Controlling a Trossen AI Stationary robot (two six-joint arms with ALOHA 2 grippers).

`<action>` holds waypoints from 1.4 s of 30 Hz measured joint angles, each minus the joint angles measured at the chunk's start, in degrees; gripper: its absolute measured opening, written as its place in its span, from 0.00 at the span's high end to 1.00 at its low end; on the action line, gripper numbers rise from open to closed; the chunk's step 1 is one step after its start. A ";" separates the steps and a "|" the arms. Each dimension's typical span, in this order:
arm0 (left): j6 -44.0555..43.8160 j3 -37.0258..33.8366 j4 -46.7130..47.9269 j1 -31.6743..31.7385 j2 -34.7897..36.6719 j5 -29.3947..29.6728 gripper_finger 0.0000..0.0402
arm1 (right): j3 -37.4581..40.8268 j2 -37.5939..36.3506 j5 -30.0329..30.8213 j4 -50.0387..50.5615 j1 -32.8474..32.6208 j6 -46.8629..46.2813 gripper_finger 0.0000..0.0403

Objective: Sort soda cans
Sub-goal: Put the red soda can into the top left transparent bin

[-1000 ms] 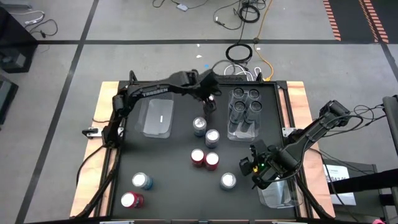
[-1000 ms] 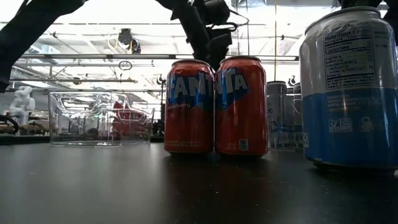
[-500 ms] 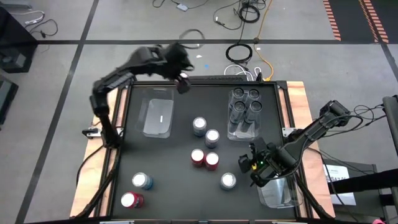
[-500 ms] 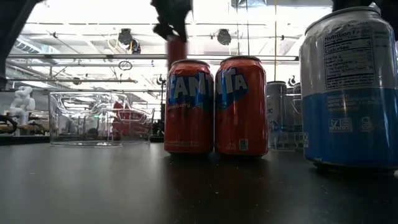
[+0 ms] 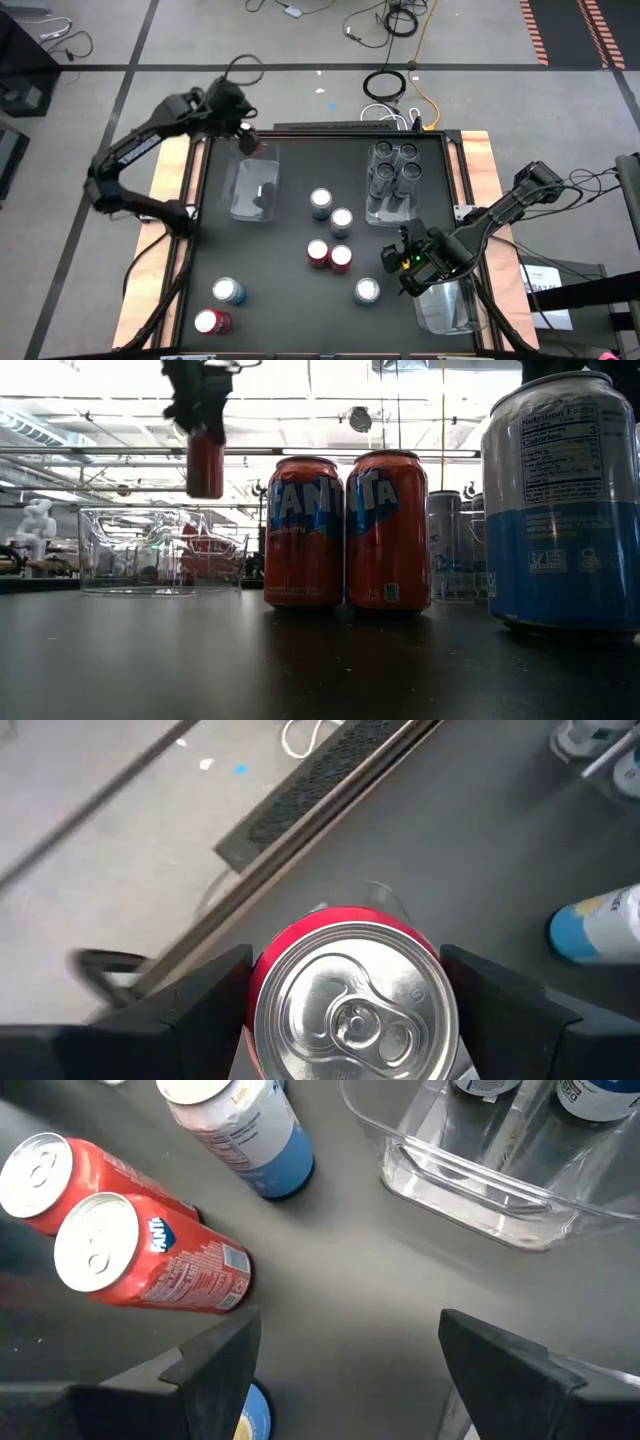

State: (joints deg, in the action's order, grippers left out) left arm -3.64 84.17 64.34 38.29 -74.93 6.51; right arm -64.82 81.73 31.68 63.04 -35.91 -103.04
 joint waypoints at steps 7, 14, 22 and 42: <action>-2.03 -18.21 -11.52 4.29 3.73 -4.30 0.23 | 0.00 0.00 -0.07 -1.60 1.81 0.02 0.26; 0.57 -26.74 -17.77 10.68 3.80 -6.05 0.23 | 0.00 0.00 -0.09 -3.95 3.19 0.17 0.26; 1.04 -31.31 -20.80 16.01 1.82 -11.21 0.23 | 0.00 0.00 -0.13 -6.29 4.57 -0.79 0.26; 0.98 -31.28 -21.32 16.07 1.13 -10.74 0.23 | 0.00 0.00 -0.03 -9.46 8.64 0.30 0.26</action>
State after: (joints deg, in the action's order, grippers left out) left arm -2.66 52.89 43.02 54.37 -73.80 -4.23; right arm -64.82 81.73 31.65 53.58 -27.28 -102.75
